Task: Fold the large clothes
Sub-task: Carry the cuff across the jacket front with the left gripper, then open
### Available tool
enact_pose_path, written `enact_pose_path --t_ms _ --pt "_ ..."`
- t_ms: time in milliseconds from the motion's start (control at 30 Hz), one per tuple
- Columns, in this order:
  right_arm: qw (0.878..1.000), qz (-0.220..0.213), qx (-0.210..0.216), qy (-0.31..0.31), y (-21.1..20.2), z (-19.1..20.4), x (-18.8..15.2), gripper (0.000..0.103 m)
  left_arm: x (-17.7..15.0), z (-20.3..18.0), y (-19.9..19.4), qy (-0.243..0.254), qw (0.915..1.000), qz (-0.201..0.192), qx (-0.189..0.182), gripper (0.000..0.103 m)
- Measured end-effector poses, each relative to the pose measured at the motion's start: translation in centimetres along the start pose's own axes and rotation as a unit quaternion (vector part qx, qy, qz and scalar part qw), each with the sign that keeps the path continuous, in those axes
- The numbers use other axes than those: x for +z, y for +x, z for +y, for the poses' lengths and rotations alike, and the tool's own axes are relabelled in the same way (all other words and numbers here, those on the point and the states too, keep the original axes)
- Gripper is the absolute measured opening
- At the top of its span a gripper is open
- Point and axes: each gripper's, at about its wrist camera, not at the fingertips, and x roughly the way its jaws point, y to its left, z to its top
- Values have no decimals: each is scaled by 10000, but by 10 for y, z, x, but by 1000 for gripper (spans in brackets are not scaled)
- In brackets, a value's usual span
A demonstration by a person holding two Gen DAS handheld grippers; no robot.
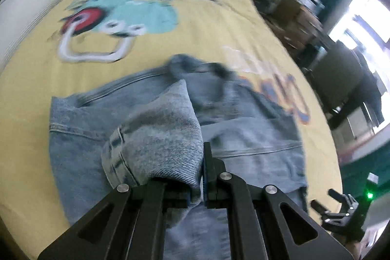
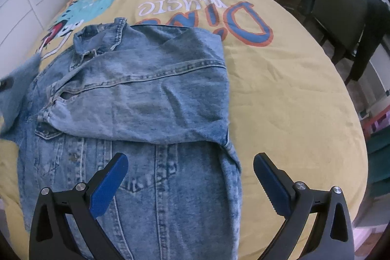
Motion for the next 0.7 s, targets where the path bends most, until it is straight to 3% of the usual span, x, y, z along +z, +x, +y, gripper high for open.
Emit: enact_pose_path --t_ms 100,200,367,700 --pt "9999 -26 39 141 -3 -8 0 103 6 -37 17 213 9995 73 -220 4" --pt "9998 -13 50 214 -3 -15 -2 103 0 -57 51 524 9982 273 52 4" --pt "9996 90 37 253 4 -22 -9 102 -31 -52 107 532 9949 800 317 5" --pt "9985 234 157 461 16 -29 -23 102 -59 -53 131 690 9884 1186 642 9"
